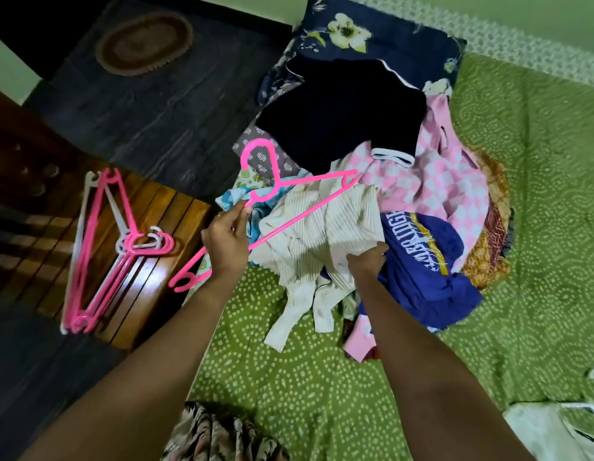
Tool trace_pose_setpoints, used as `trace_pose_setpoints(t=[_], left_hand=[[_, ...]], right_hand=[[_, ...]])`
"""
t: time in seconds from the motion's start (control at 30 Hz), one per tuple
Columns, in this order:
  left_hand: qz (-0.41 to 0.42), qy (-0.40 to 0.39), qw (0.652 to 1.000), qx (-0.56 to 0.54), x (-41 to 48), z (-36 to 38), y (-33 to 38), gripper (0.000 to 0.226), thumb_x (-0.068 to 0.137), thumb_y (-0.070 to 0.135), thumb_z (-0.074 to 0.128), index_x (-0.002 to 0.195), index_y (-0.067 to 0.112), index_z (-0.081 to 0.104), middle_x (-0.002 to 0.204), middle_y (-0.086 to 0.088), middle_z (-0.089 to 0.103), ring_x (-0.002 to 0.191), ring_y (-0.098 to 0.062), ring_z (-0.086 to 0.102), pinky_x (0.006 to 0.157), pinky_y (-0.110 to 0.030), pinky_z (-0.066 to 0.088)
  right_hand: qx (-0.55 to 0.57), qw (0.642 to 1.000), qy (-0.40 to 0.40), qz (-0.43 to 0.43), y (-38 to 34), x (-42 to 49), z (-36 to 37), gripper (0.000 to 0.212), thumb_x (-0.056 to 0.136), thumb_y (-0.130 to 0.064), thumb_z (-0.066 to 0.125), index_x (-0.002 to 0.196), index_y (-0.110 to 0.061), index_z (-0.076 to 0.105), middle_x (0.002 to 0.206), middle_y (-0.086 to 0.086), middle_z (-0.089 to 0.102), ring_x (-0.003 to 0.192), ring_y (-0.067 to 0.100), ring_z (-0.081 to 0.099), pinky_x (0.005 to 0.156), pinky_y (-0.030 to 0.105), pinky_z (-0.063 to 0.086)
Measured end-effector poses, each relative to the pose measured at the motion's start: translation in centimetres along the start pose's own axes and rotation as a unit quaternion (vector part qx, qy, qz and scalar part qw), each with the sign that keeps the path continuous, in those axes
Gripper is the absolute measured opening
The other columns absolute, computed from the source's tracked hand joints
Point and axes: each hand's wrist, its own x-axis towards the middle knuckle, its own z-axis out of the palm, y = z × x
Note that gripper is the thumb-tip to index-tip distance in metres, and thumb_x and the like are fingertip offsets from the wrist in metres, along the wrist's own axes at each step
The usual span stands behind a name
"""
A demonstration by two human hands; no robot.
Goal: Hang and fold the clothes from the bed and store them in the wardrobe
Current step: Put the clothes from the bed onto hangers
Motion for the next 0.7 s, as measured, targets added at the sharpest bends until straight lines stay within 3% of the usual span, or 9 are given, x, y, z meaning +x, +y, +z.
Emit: trace_pose_setpoints(t=[0.13,0.23,0.33,0.43,0.57,0.7], left_hand=[[0.004,-0.006,1.000,-0.008,0.0,-0.1,0.0,0.035,0.093,0.031,0.054,0.120,0.012,0.062,0.111,-0.006,0.068,0.104,-0.025,0.061,0.093,-0.056,0.043],[0.014,-0.007,1.000,-0.005,-0.1,-0.4,-0.3,0.037,0.092,0.034,0.053,0.121,0.013,0.062,0.110,-0.005,0.068,0.103,-0.024,0.062,0.092,-0.057,0.043],[0.007,-0.015,1.000,-0.009,-0.1,-0.7,0.0,0.042,0.090,0.041,0.050,0.119,0.014,0.064,0.109,-0.005,0.069,0.102,-0.025,0.062,0.093,-0.056,0.043],[0.014,-0.015,1.000,-0.016,0.0,-1.3,0.7,0.036,0.093,0.034,0.052,0.118,0.012,0.064,0.110,-0.007,0.069,0.104,-0.025,0.062,0.094,-0.051,0.045],[0.038,-0.011,0.999,-0.023,0.8,-2.7,2.2,0.032,0.094,0.023,0.054,0.116,0.004,0.065,0.113,-0.014,0.067,0.106,-0.025,0.062,0.092,-0.037,0.049],[0.062,-0.015,0.998,-0.019,1.6,-5.3,4.3,0.036,0.091,0.028,0.053,0.115,0.005,0.066,0.111,-0.015,0.068,0.105,-0.029,0.063,0.091,-0.038,0.049]], right_hand=[[0.036,0.998,0.035,0.034,0.1,0.5,-0.1,0.068,0.085,0.003,0.060,0.140,0.000,0.020,0.137,0.026,0.040,0.119,0.040,0.049,0.091,0.042,0.047],[-0.053,0.997,0.013,0.054,0.2,0.3,-0.5,0.047,0.090,-0.010,0.058,0.130,0.005,0.037,0.131,0.026,0.048,0.117,0.040,0.051,0.089,0.043,0.048],[-0.114,0.993,0.030,0.015,-0.4,-0.2,-0.5,0.040,0.095,-0.028,0.052,0.127,-0.003,0.051,0.134,0.021,0.044,0.125,0.038,0.041,0.099,0.049,0.038],[-0.005,0.999,0.015,-0.050,-1.8,-1.4,-0.4,0.044,0.098,-0.033,0.046,0.124,0.002,0.052,0.128,0.023,0.049,0.119,0.040,0.047,0.097,0.049,0.041],[0.178,0.981,-0.023,-0.071,-4.8,-3.8,-1.0,0.054,0.100,-0.031,0.041,0.140,0.004,0.031,0.129,0.011,0.046,0.116,0.025,0.047,0.083,0.033,0.040],[0.277,0.953,-0.079,-0.091,-9.2,-7.2,-2.3,0.055,0.098,-0.035,0.046,0.138,0.001,0.035,0.133,0.016,0.048,0.121,0.030,0.048,0.097,0.042,0.042]])
